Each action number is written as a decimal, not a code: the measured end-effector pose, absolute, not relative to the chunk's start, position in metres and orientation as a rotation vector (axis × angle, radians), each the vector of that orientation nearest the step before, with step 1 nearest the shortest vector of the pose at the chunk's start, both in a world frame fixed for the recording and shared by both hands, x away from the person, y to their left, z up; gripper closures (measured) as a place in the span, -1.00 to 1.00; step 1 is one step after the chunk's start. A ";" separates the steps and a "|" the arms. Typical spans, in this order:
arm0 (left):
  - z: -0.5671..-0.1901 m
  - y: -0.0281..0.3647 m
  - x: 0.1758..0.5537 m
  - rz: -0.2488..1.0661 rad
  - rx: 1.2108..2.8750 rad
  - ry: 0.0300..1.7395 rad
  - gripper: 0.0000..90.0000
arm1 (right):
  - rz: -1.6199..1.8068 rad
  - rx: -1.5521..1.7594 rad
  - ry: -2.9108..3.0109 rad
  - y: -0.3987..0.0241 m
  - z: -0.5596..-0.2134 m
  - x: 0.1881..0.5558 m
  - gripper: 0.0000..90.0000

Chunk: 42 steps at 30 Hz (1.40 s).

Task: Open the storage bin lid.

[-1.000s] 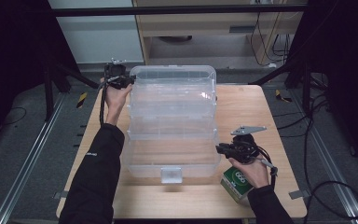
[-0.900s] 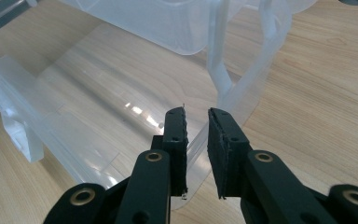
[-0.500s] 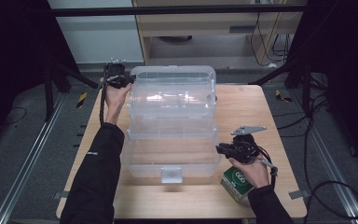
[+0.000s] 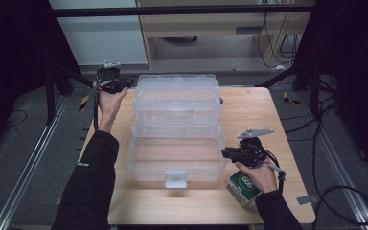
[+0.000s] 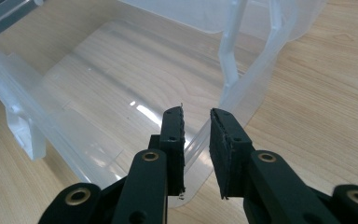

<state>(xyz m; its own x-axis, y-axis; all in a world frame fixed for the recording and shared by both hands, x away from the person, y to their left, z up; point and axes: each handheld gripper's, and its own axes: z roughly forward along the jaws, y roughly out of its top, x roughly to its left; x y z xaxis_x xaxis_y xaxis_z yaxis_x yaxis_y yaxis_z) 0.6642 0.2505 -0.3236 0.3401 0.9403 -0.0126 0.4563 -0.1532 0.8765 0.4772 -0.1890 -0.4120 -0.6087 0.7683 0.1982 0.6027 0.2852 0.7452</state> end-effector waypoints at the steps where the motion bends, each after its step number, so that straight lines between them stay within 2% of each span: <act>1: -0.322 0.252 0.658 0.716 1.752 1.234 0.50 | 1.223 1.270 2.351 -0.189 -0.412 0.477 0.68; 13: -0.315 0.269 0.586 0.676 1.796 1.127 0.33 | 1.216 1.279 2.352 -0.189 -0.411 0.477 0.68; 23: -0.317 0.272 0.535 0.670 1.894 1.038 0.29 | 1.211 1.283 2.351 -0.188 -0.411 0.477 0.68; 31: -0.339 0.266 0.498 0.631 1.975 1.002 0.28 | 1.203 1.286 2.348 -0.187 -0.411 0.477 0.68; 42: -0.386 0.266 0.477 0.513 2.017 1.042 0.28 | 1.203 1.289 2.346 -0.187 -0.411 0.476 0.68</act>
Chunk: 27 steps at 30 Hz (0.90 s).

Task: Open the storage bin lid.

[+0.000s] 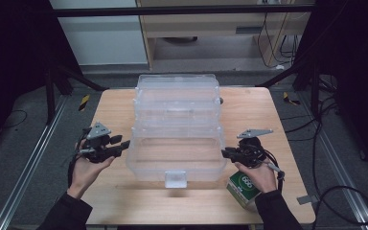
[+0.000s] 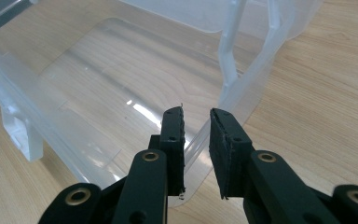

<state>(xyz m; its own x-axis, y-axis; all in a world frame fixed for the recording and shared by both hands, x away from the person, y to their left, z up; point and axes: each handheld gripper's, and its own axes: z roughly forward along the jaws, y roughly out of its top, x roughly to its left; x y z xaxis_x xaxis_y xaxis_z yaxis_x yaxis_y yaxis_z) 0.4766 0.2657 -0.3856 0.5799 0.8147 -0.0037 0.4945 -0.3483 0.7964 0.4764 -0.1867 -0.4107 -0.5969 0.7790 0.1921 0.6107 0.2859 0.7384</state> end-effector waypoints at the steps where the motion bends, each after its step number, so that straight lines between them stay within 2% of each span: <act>1: -0.390 0.266 0.476 0.488 2.013 1.053 0.28 | 1.202 1.289 2.346 -0.187 -0.411 0.476 0.68; 6: -0.410 0.261 0.476 0.437 2.042 1.096 0.38 | 1.196 1.283 2.347 -0.186 -0.410 0.477 0.68; 11: -0.414 0.260 0.477 0.450 2.029 1.115 0.53 | 1.183 1.285 2.350 -0.186 -0.410 0.476 0.68; 27: -0.414 0.260 0.473 0.467 2.000 1.109 0.54 | 1.081 1.289 2.366 -0.180 -0.404 0.479 0.69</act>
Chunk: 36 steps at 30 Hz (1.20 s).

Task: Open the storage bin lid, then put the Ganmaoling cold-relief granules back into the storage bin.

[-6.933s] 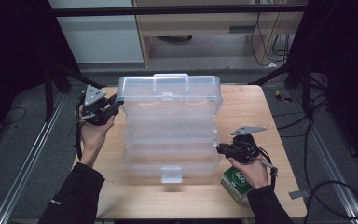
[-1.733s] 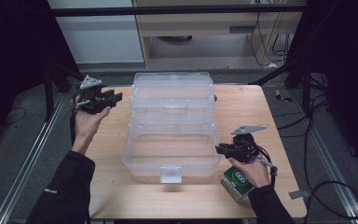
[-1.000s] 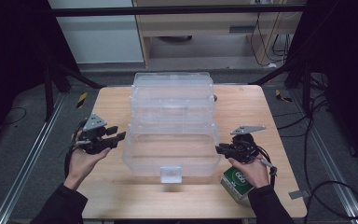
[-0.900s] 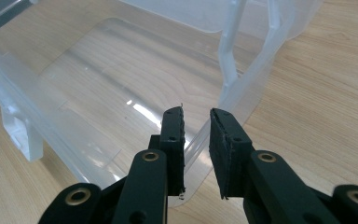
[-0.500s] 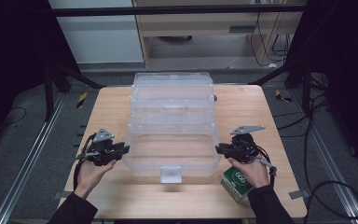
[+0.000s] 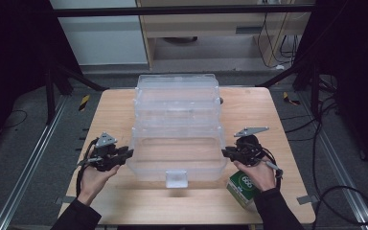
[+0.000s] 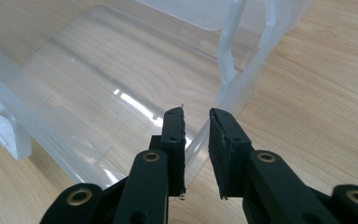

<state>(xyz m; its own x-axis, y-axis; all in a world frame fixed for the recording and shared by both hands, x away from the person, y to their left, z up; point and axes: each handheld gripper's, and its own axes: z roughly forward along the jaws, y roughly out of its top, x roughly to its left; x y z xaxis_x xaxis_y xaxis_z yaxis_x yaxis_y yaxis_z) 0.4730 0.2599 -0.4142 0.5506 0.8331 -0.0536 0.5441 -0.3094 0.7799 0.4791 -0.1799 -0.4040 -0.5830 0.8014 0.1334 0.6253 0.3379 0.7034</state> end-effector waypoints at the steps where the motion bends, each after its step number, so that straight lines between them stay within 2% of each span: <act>1: -0.413 0.261 0.473 0.479 1.995 1.110 0.50 | 1.074 1.283 2.365 -0.179 -0.403 0.479 0.68; 15: -0.411 0.298 0.477 0.599 1.900 1.180 0.13 | 1.009 1.297 2.332 -0.195 -0.372 0.461 0.00; 25: -0.423 0.317 0.487 0.637 1.909 1.274 -0.09 | 0.857 1.266 2.426 -0.197 -0.357 0.445 -0.31; 36: -0.431 0.324 0.491 0.641 1.920 1.320 -0.21 | 0.694 1.319 2.513 -0.195 -0.362 0.438 -0.47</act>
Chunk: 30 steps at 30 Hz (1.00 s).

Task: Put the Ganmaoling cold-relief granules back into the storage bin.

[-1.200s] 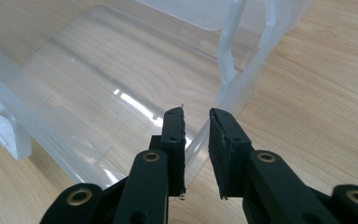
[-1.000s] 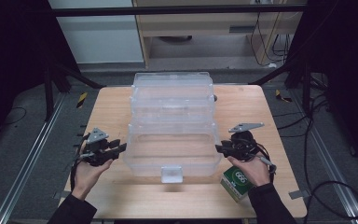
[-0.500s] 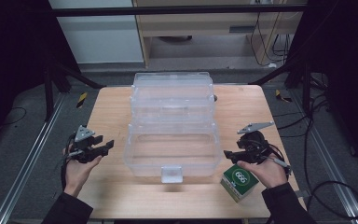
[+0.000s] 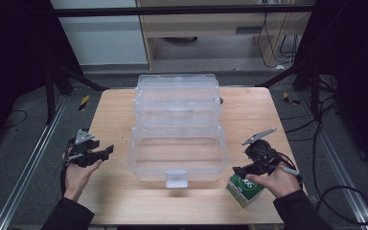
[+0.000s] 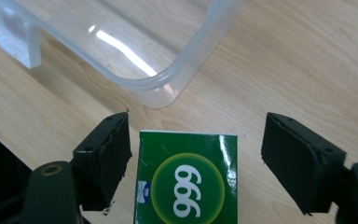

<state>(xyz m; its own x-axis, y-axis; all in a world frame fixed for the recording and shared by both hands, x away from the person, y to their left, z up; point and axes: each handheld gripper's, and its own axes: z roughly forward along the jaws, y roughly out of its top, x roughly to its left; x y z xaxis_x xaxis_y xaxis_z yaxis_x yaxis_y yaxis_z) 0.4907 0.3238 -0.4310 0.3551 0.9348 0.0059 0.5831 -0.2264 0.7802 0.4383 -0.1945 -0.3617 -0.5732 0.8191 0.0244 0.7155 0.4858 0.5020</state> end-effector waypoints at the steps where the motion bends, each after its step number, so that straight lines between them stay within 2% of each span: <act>1: -0.432 0.324 0.491 0.642 1.918 1.327 -0.21 | 0.689 1.327 2.514 -0.195 -0.361 0.438 -0.48; 22: -0.437 0.322 0.491 0.634 1.946 1.328 -0.24 | 0.517 1.362 2.627 -0.193 -0.381 0.437 -0.74; 30: -0.439 0.321 0.492 0.625 1.954 1.327 -0.25 | 0.462 1.349 2.666 -0.191 -0.391 0.436 -0.78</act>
<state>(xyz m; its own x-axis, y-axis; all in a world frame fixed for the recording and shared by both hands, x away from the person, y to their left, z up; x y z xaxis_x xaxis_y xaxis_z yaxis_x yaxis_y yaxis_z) 0.4917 0.3211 -0.4389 0.3633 0.9316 0.0121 0.6026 -0.2449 0.7596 0.4359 -0.1911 -0.3910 -0.5964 0.8021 0.0317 0.7660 0.5569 0.3210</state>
